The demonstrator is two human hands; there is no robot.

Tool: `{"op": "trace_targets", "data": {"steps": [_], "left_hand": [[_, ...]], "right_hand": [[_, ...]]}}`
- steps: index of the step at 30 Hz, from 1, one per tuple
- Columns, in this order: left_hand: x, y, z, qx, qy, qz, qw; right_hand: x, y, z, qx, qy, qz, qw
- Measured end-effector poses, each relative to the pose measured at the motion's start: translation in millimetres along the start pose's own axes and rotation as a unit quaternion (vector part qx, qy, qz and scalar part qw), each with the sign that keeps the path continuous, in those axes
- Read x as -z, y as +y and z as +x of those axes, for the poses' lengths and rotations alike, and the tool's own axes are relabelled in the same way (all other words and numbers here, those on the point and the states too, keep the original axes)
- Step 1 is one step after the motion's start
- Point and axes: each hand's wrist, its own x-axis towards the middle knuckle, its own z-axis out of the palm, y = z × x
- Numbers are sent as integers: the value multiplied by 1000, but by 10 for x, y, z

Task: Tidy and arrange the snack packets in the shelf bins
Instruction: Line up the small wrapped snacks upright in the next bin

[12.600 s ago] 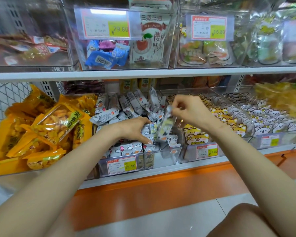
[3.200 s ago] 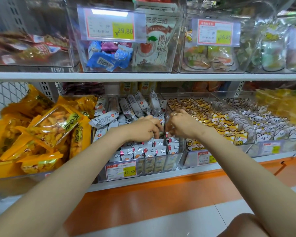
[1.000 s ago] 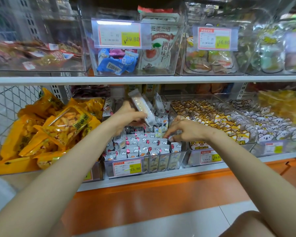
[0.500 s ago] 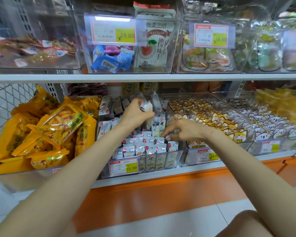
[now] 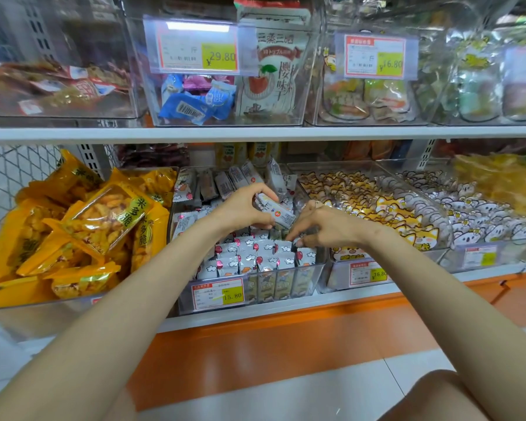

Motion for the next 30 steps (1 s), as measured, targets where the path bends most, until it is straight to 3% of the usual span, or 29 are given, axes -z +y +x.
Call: {"op": "trace_targets", "data": {"steps": [4,8,11,14,19,22,27,30], "left_hand": [[9,43,-17,4,-3,53,999],[-32,60,-33,-50,21,160,986],[-47,-1,12,-32,-21,191,981],[-22,-48,61,-37,-79,306,948],[-71,-106,126,-40,-110,372,921],[-153,-154,181,-29,-135,446,884],[-183,-132,220,-20,-165,476,864],[-176,-119,207,-18,-151,451,880]], "right_hand": [[8,-5,-24,4,4,4,1000],[7,-16,-32,3,7,5,1000],[14,-26,-38,1,7,9,1000],[19,-33,-41,-1,5,12,1000],[29,-57,-51,-14,3,18,1000],[35,-87,-55,-27,30,35,999],[6,-93,-27,-32,57,34,997],[-22,-70,-15,-33,66,21,997]]}}
